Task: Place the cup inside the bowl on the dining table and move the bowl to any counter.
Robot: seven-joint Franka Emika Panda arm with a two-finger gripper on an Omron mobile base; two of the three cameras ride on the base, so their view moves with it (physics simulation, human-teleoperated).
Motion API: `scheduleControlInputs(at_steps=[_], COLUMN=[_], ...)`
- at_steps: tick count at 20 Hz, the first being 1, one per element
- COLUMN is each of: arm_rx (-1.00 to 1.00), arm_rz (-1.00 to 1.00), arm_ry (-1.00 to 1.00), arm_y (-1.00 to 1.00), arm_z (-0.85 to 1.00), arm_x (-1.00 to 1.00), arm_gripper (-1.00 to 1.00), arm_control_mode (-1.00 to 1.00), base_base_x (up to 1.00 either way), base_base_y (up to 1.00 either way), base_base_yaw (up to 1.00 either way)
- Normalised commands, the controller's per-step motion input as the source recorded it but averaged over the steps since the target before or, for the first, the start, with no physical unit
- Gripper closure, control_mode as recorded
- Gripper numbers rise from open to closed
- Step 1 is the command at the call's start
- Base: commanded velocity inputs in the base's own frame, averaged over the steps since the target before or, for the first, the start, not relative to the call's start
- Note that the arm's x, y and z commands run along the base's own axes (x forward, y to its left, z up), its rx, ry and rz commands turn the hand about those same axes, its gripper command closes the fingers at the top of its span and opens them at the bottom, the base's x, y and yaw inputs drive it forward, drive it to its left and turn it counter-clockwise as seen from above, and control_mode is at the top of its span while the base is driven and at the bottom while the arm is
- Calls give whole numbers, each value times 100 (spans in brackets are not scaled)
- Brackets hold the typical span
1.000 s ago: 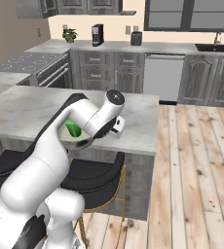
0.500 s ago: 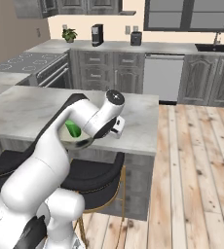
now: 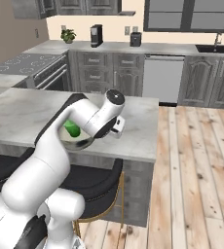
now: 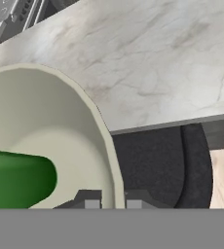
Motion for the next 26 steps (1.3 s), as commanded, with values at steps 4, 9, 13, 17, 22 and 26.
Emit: scheduleControlInputs(at_steps=[4,9,13,17,22,26], arm_rx=[0,0,0,0,0,0], arm_rz=[0,0,0,0,0,0], arm_ry=[0,0,0,0,0,0], arm_y=[0,0,0,0,0,0], arm_z=[0,0,0,0,0,0], arm_x=[0,0,0,0,0,0], arm_gripper=[100,100,100,100,100,100], arm_control_mode=[100,100,100,100,100,100], base_base_x=[0,0,0,0,6,37], base_base_y=[0,-7,-63,-98,-89,-90], base_base_yaw=[0,0,-1,-5,-2,0])
